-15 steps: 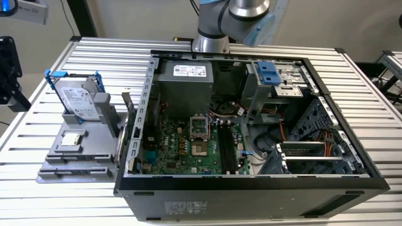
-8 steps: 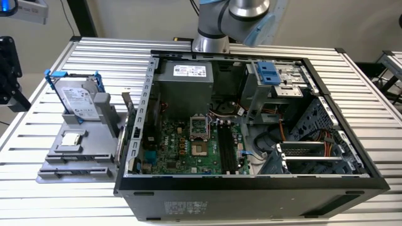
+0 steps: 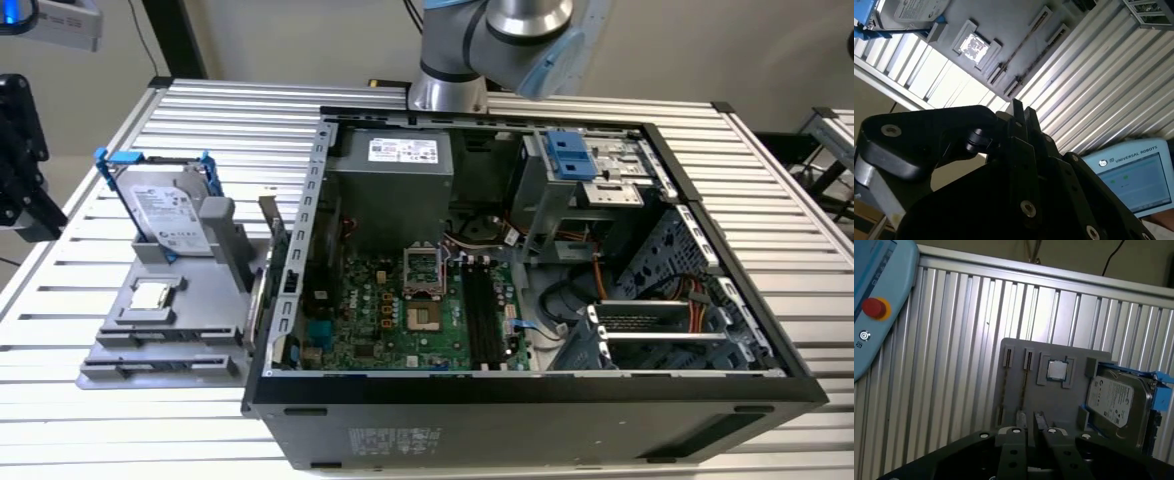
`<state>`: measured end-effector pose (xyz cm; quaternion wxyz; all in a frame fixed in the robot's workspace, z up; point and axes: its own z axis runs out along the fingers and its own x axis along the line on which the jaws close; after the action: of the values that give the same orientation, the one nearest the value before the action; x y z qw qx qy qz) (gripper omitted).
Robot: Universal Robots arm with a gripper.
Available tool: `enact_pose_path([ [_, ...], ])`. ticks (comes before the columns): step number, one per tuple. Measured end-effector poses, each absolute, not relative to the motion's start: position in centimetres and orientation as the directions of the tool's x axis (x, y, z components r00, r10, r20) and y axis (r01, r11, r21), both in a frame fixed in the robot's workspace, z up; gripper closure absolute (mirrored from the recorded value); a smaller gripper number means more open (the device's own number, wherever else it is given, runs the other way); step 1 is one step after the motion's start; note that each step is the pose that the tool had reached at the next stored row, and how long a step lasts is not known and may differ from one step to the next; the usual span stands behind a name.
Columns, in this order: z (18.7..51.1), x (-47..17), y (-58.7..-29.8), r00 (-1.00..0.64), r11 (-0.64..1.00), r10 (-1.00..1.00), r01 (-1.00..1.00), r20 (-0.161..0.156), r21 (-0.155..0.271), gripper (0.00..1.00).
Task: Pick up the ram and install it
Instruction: 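Pick up the ram and move it above insertion slot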
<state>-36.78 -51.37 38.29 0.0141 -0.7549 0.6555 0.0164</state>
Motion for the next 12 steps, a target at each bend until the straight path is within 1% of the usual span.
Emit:
enact_pose_path([
  [12, 38.23, -36.78, -51.36, 0.143, -0.143, -0.989, -0.99, -0.043, 0.0, 0.0],
])
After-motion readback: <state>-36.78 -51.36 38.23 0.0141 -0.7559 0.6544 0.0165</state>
